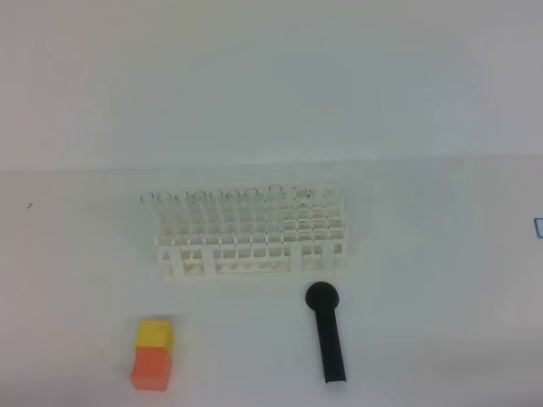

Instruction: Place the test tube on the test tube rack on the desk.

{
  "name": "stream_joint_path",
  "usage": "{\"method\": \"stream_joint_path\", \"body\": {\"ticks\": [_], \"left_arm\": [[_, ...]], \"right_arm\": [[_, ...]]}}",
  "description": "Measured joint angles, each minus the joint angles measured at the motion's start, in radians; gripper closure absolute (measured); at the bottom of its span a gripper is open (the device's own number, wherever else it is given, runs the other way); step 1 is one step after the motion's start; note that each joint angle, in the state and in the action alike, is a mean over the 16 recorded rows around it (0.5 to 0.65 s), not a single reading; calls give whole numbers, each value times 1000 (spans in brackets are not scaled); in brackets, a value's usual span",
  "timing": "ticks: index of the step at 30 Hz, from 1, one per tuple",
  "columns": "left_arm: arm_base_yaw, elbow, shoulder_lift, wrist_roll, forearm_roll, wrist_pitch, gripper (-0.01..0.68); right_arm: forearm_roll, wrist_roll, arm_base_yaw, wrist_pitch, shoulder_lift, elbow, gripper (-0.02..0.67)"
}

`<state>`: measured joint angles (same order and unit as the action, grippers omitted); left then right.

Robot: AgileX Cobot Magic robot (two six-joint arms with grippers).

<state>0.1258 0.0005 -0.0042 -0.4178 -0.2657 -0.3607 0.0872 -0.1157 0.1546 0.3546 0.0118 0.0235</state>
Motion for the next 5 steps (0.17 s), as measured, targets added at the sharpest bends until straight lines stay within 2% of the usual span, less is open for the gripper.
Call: {"method": "stream_joint_path", "body": {"ticks": [5], "left_arm": [[-2, 0, 0, 0, 0, 0, 674]], "right_arm": [[0, 0, 0, 0, 0, 0, 650]]}}
